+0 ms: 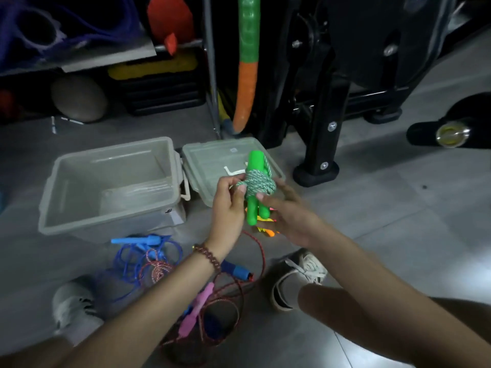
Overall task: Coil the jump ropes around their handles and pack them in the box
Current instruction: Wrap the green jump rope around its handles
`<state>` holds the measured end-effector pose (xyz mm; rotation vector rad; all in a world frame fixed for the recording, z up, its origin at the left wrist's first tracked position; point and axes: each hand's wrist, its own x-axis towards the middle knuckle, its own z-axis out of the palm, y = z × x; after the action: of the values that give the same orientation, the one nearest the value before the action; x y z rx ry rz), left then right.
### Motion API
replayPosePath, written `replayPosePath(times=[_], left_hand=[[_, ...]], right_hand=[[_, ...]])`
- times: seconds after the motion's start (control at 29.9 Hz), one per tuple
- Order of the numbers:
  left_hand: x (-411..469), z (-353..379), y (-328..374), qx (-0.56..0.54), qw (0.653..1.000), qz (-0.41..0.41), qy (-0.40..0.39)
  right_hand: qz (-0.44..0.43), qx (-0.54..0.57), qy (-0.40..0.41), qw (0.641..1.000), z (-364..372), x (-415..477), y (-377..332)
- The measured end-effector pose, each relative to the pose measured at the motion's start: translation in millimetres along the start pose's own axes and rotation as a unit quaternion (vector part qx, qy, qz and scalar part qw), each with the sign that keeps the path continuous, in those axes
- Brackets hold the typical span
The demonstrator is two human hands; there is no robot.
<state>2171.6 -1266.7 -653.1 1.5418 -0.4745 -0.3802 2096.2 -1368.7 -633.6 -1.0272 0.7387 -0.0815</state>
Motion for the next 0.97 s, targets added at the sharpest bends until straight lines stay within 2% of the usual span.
replayPosePath(times=[0.03, 0.1, 0.17, 0.33, 0.47, 0.53, 0.67, 0.77, 0.83, 0.9, 0.97], left_hand=[[6.9, 5.3, -8.5, 0.041, 0.999, 0.009, -0.004], [21.9, 12.3, -27.5, 0.164, 0.985, 0.037, -0.038], [36.3, 17.3, -44.7, 0.25, 0.965, 0.038, -0.072], [58.8, 34.5, -69.3, 0.279, 0.956, -0.011, -0.093], [59.4, 38.6, -79.0, 0.28, 0.954, 0.053, -0.097], [58.9, 38.6, -83.0, 0.275, 0.955, 0.078, -0.082], [56.3, 38.1, -92.7, 0.273, 0.955, 0.09, -0.074], [65.3, 41.5, -106.4, 0.266, 0.957, 0.075, -0.088], [73.1, 49.3, -119.6, 0.268, 0.95, 0.045, -0.156], [75.7, 57.8, -125.6, 0.272, 0.927, 0.013, -0.26], [76.6, 60.9, -129.4, 0.255, 0.921, -0.014, -0.294]], right_hand=[[-0.014, -0.011, 0.005, 1.0, -5.0, 8.3, 4.1], [-0.088, -0.101, 0.048, 0.99, -17.5, 24.7, 11.8], [-0.169, -0.204, 0.089, 0.96, -27.4, 41.2, 23.2], [-0.251, -0.251, 0.154, 0.922, -34.2, 67.0, 51.9], [-0.287, -0.301, 0.171, 0.893, -48.8, 79.7, 63.7], [-0.288, -0.323, 0.168, 0.886, -52.9, 84.1, 67.9], [-0.295, -0.319, 0.115, 0.893, -64.7, 105.6, 75.6], [-0.24, -0.281, 0.127, 0.92, -77.6, 120.5, 76.8], [-0.191, -0.218, 0.174, 0.941, -91.1, 133.9, 83.2], [-0.151, -0.135, 0.244, 0.948, -112.5, 154.1, 92.1], [-0.09, -0.093, 0.28, 0.951, -140.2, 176.8, 100.4]])
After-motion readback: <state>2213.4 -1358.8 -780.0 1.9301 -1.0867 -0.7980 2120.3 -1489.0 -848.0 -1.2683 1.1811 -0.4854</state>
